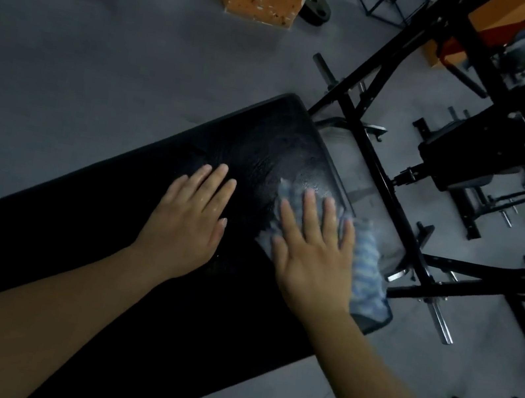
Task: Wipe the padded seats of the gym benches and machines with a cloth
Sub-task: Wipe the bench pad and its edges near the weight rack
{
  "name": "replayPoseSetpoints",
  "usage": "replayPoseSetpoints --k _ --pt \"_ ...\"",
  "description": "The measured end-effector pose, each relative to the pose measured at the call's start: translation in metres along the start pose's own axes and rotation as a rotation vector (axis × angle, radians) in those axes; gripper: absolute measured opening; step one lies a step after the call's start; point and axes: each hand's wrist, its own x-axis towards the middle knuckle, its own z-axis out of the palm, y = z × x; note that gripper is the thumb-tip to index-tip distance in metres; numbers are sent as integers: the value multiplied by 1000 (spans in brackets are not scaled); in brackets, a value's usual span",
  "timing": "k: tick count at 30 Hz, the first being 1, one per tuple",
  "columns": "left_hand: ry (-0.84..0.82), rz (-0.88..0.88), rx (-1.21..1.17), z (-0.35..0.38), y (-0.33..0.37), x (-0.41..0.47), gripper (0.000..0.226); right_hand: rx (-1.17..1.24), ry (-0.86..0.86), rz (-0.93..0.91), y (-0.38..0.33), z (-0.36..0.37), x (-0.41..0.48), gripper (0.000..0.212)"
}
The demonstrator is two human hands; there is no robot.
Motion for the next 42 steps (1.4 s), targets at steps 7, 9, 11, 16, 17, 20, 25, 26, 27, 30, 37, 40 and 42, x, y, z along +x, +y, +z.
replayPoseSetpoints --k 7,9,11,16,17,20,25,26,27,30,37,40,42 --pt "51 -60 -67 9 6 -34 63 52 -71 -395 -12 21 -83 51" --pt "60 -76 -60 13 13 -62 62 16 -26 -309 3 16 -61 52" --pt "66 -108 -41 22 21 -85 62 6 20 -149 -3 10 -25 55" --pt "92 -245 -85 44 29 -101 64 6 -19 -445 -45 32 -84 53" --pt "100 -240 -87 46 28 -102 64 8 -48 -510 -33 31 -99 51" --pt "121 -224 -85 49 27 -103 63 -19 -37 -504 2 22 -85 52" --pt "157 -234 -94 56 25 -102 62 -42 29 -266 -54 24 -30 63" --pt "160 -225 -102 57 24 -102 61 -38 20 -339 -65 31 -46 62" --pt "162 -220 -106 58 22 -103 60 -32 3 -425 -69 36 -65 60" --pt "183 -208 -141 56 18 -104 59 -2 -68 -602 -40 29 -101 55" --pt "163 -83 -93 46 -1 -106 56 -63 26 -191 -63 28 -35 61" --pt "131 -117 -38 40 -13 -106 57 -59 -36 -430 -81 43 -93 56" --pt "90 -170 -33 37 -23 -106 59 -52 -116 -517 -64 34 -112 54"
